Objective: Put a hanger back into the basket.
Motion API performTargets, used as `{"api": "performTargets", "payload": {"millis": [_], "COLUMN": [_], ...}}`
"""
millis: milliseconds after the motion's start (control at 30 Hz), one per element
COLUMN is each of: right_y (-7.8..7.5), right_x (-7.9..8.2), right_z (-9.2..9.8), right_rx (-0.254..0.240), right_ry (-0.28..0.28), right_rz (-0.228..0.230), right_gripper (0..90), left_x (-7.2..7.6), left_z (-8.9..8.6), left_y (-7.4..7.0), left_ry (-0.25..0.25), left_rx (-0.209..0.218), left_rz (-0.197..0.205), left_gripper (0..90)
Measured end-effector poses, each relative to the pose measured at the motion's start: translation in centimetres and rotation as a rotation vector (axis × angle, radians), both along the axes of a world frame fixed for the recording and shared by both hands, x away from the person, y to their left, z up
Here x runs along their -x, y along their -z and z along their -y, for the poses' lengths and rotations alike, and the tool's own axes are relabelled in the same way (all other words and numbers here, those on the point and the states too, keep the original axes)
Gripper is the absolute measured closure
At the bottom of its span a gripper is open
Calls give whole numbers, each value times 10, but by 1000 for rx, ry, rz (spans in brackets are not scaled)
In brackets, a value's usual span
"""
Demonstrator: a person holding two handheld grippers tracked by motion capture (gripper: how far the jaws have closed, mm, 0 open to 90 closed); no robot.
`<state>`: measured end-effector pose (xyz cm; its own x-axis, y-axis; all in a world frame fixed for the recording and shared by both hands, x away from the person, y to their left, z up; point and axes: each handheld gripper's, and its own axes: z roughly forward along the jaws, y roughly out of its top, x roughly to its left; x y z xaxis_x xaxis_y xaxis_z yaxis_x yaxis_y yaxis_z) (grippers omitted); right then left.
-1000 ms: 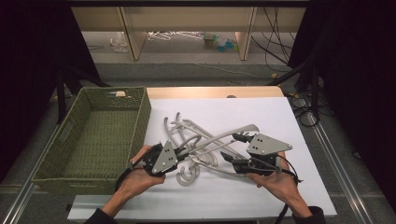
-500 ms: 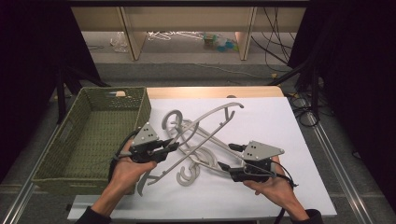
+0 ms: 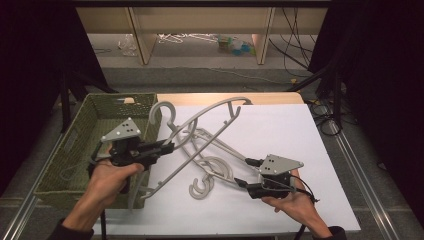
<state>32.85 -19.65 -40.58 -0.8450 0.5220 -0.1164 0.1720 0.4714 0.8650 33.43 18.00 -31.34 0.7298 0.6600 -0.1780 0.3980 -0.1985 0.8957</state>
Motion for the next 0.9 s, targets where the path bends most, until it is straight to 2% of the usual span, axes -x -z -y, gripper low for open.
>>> {"api": "performTargets", "payload": {"millis": [67, 100, 167, 200, 333, 433, 567, 700, 800, 900], "right_y": [1, 1, 1, 1, 3, 3, 4, 5, 4, 5], "right_x": [0, 0, 0, 0, 0, 0, -1, -1, -1, -2], "right_z": [0, 0, 0, 0, -1, -2, -3, -4, -4, -5], "right_rx": [-1, -1, -6, 2, 4, 3, 7, 10, 8, 5], "right_ry": [1, 1, 2, 1, 0, -6, -5, -6, -2, 10], "right_rz": [2, 2, 4, -2, -2, -5, -4, -10, -19, -15], "right_gripper": [332, 332, 332, 331, 329, 319, 297, 270, 250, 232], "left_x": [0, 0, 0, 0, -7, -14, -25, -35, -39, -43], "left_z": [-16, -16, -32, -32, -60, -79, -106, -128, -140, -152], "left_y": [-14, -14, -22, -22, -29, -29, -25, -18, -14, -11], "left_ry": [-26, -26, -58, -58, -130, -180, -244, -283, -314, -314], "left_rx": [-13, -13, -12, -12, -43, -47, -88, -123, -140, -159], "left_rz": [22, 22, 33, 33, 51, 53, 67, 78, 69, 76], "left_gripper": [788, 789, 788, 789, 789, 788, 788, 788, 788, 788]}}
